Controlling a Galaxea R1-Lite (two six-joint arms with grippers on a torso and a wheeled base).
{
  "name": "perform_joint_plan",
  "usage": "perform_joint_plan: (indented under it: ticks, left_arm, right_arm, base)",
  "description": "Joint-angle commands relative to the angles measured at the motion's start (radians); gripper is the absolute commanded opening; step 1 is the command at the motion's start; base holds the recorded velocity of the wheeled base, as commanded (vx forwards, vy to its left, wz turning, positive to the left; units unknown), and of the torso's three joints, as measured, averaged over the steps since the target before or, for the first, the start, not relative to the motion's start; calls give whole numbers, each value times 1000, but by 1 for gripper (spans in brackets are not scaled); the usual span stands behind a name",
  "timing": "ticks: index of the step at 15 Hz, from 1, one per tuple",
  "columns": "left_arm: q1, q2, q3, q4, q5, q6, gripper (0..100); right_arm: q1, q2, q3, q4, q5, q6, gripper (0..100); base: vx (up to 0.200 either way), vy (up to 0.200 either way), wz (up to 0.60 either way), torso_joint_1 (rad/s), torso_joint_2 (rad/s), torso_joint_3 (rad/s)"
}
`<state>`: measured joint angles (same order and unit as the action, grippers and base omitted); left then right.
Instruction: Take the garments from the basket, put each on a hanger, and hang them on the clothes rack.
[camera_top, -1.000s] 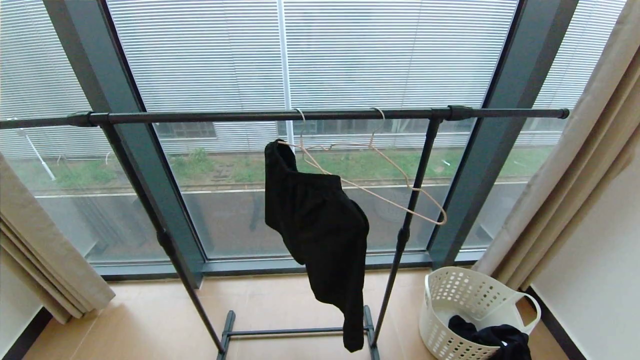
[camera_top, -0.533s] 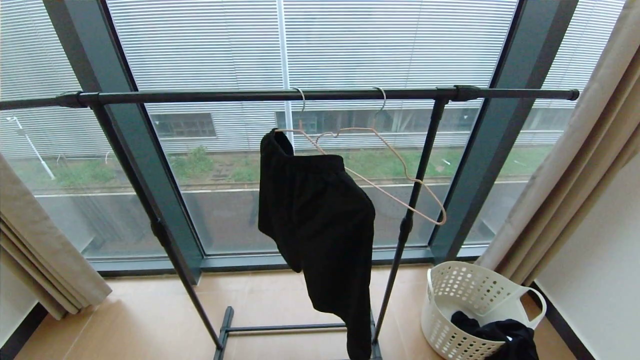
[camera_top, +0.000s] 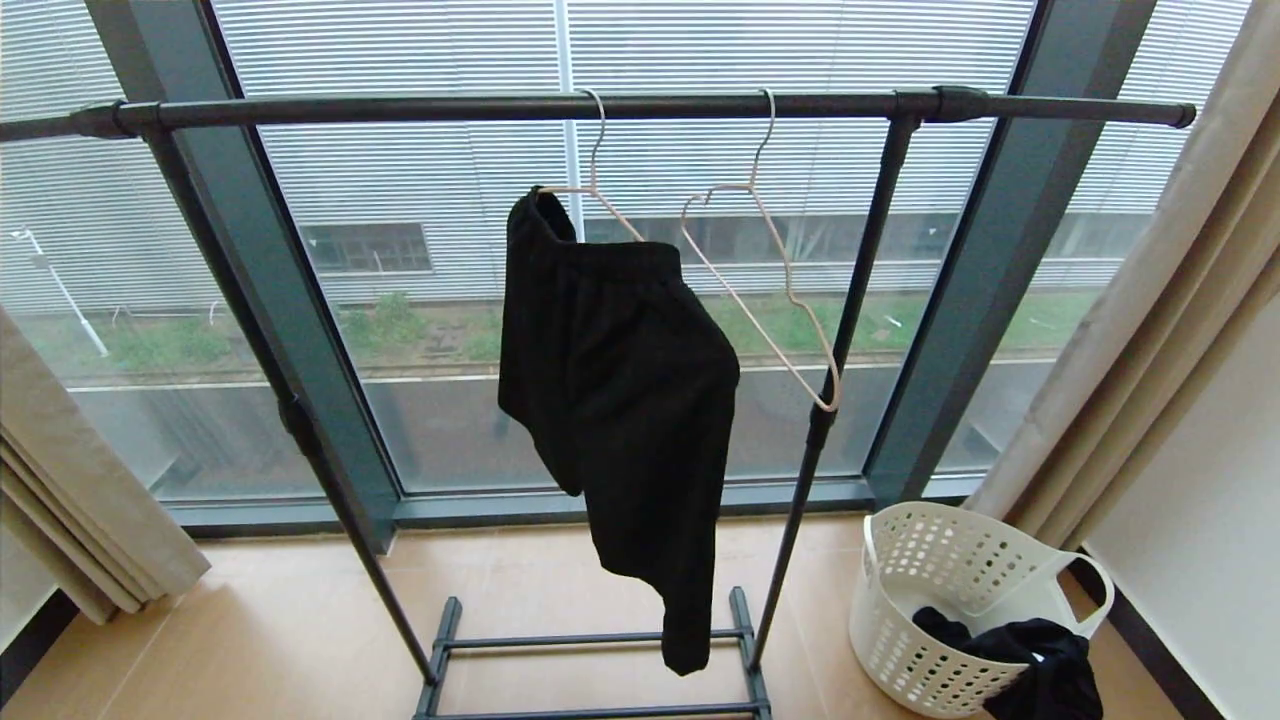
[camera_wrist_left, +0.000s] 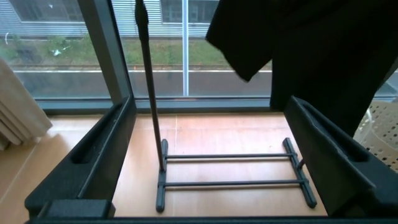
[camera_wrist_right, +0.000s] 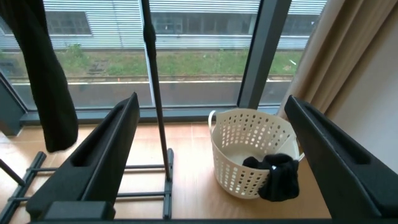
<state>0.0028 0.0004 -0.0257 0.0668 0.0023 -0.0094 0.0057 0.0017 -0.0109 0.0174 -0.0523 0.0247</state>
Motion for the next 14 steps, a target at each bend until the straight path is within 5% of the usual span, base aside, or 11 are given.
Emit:
perform_joint_plan:
  ticks: [1, 14]
  left_arm:
    - [0, 0, 0, -1, 1, 0, 100]
    - [0, 0, 0, -1, 1, -1, 100]
  right_arm:
    - [0, 1, 0, -1, 0, 0, 100]
    - [0, 1, 0, -1, 0, 0, 100]
  base:
    - [0, 0, 0, -222, 535, 325]
    - [0, 0, 0, -173, 493, 323]
